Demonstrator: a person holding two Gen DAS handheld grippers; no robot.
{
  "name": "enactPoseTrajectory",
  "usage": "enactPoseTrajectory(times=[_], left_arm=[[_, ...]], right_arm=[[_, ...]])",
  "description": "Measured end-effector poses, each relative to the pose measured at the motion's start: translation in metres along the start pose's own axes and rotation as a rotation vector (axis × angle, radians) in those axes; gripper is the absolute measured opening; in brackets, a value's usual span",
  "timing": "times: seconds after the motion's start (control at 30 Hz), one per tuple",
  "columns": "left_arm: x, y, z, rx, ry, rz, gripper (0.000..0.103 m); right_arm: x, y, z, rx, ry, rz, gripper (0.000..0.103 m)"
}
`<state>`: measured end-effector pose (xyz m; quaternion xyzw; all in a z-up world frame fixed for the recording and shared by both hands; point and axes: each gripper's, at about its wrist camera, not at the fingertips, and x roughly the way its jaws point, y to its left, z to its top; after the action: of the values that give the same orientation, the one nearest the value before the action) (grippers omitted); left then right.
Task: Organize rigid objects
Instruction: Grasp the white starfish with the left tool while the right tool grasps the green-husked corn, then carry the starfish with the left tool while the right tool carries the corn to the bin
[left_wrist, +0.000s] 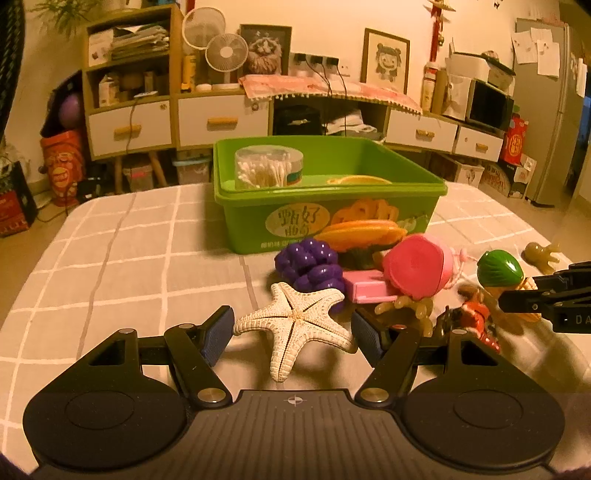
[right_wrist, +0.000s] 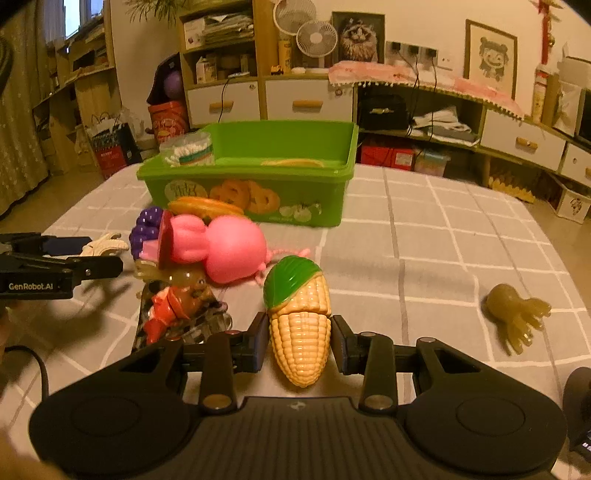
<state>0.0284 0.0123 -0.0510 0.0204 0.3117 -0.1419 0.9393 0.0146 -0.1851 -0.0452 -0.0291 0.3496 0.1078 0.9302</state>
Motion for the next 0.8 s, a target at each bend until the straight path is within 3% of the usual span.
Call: enactPoseTrajectory(times=[0.4,0.8], left_arm=[[-0.008,-0.006,0.023,-0.023,-0.05,-0.027,0.073],[-0.015,-0.02,0.056,-0.027,-0.132,-0.042,0.073]], right_arm=[[-0.013,0.003,0.021,0.033,-0.062,0.013,0.012],[-0.019,0.02,0.066,0.066,-0.143,0.061,0.012]])
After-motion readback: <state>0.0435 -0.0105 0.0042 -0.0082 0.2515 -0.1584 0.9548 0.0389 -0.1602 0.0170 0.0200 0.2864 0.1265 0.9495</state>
